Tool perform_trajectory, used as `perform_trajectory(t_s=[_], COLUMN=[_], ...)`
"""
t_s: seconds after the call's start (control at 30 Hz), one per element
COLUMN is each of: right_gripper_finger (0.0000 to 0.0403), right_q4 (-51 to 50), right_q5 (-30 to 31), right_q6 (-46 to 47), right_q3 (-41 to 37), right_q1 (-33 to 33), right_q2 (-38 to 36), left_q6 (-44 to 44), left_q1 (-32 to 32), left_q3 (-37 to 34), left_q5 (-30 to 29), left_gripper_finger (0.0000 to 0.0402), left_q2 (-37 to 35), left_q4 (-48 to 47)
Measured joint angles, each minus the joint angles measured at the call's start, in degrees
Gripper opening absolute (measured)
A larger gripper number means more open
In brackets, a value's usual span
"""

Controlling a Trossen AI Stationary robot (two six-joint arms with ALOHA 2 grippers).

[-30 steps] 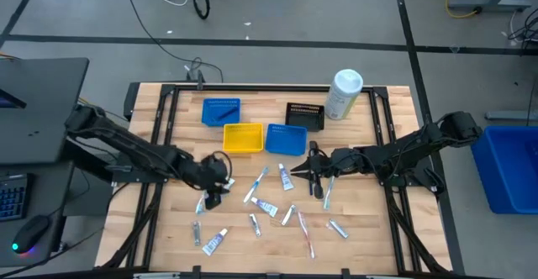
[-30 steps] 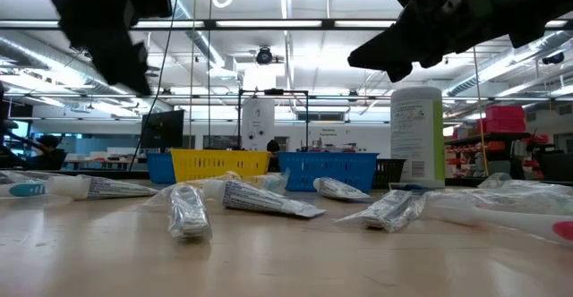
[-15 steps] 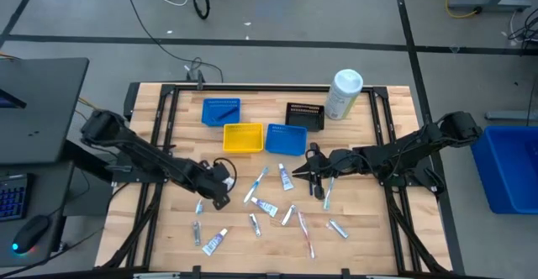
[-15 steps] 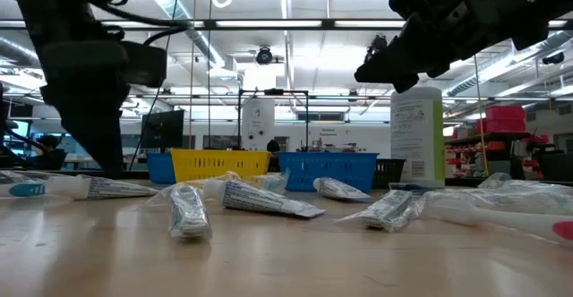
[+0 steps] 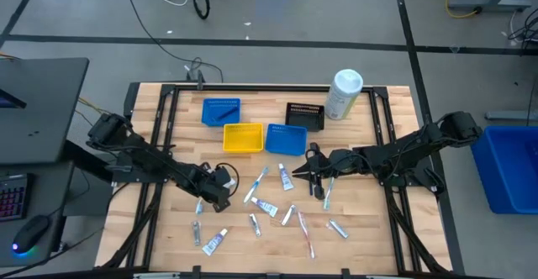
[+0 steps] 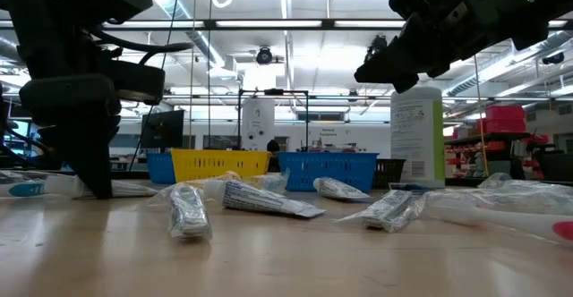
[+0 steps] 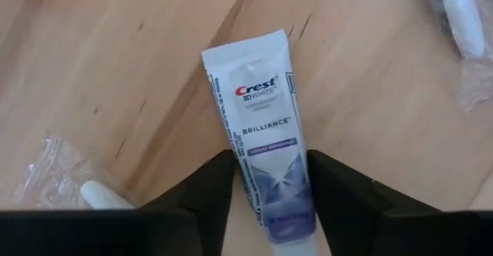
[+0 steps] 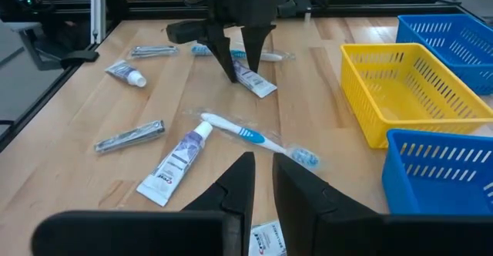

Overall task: Pick & Place Travel size toiletries
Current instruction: Put the toothpaste into the yellow basket

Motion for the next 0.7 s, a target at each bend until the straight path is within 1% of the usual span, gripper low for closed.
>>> perform_trajectory(t_s=[0.17,0.37,0.53,0.7], right_gripper_finger=[0.0055,0.0055,0.0054,0.0054], right_q4=[0.0,0.0,0.0,0.0], right_q5=[0.0,0.0,0.0,0.0], right_q6=[0.0,0.0,0.0,0.0], right_q3=[0.0,0.0,0.0,0.0], right_q1=[0.0,0.0,0.0,0.0], right_q2=[0.0,0.0,0.0,0.0], left_q6=[3.2,4.6,10.3,20.8], left_q1=[0.0,0.2,1.3,4.6], left_q3=[-0.2,-0.3,-0.3,-0.3], left_q5=[-0.3,-4.7,-8.0,-13.5], left_gripper_finger=[0.0133,0.011,0.0103,0.0103], left_q2=[-1.4,-2.8,-2.9,-2.9], left_q4=[0.7,4.3,13.3,23.3])
